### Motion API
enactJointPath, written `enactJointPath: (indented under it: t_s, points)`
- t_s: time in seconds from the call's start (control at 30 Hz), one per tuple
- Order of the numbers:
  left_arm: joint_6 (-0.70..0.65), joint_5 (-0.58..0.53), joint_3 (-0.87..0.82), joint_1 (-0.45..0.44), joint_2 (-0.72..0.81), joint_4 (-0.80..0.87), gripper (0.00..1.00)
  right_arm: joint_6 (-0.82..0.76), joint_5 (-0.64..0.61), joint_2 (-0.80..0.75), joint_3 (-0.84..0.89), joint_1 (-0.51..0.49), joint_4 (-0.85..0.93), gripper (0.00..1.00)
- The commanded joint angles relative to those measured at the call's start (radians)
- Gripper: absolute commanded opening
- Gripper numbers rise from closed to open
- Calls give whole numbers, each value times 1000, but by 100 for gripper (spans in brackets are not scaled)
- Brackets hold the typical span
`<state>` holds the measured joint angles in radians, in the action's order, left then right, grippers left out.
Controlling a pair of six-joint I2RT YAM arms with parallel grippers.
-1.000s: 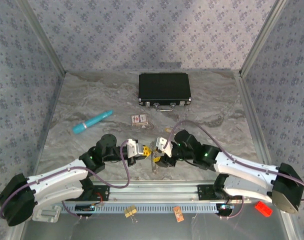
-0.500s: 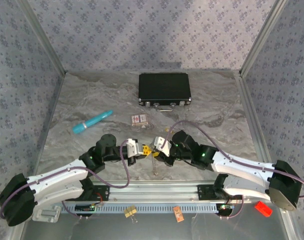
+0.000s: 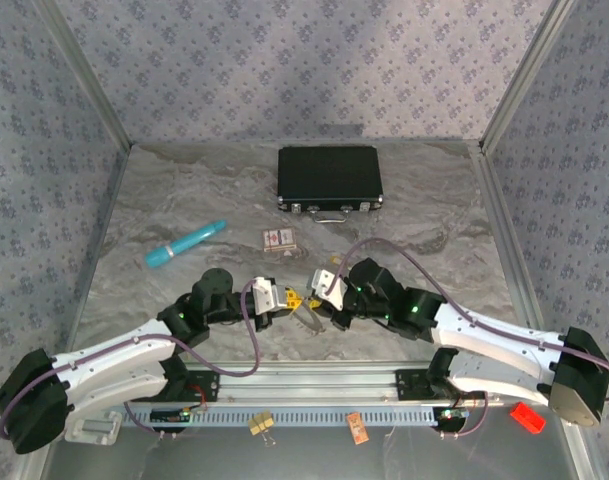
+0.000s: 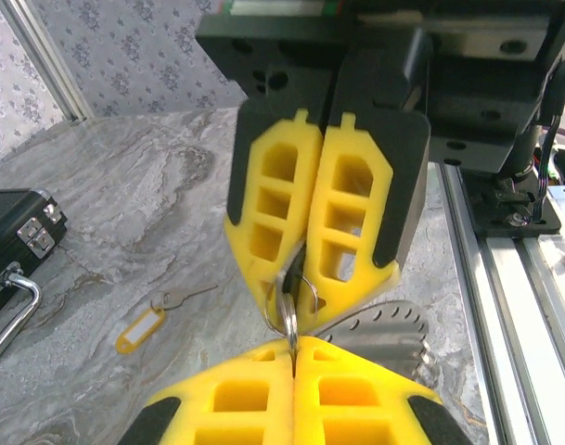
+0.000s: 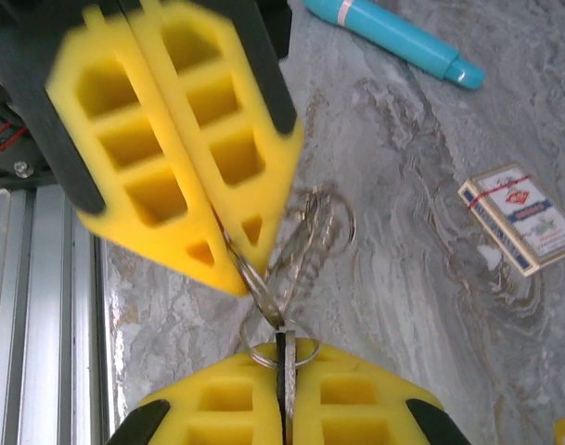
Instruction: Put the keys on the keyring
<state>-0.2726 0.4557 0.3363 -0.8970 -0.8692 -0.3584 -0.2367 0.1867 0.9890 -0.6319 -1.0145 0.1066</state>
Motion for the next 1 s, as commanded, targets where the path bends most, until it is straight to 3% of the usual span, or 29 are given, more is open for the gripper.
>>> enactJointPath:
  t_s: [0.0, 0.6, 0.77, 0.87, 0.93, 0.97]
  points:
    - [-14, 8, 19, -2, 15, -6, 0, -48, -27, 5, -61, -15, 51, 1]
    - [-45, -11, 50, -2, -18, 93, 1, -103, -117, -2, -112, -43, 131, 1]
    - [-28, -41, 37, -2, -9, 69, 39, -118, -133, 3, -141, -48, 154, 0]
    - [13, -136, -22, -2, 55, -38, 60, -122, -138, 12, -148, -50, 159, 1]
    - [42, -229, -53, -3, 115, -73, 82, -124, -140, 21, -151, -49, 154, 1]
    - [66, -284, -62, -2, 142, -81, 85, -125, -140, 27, -155, -49, 152, 1]
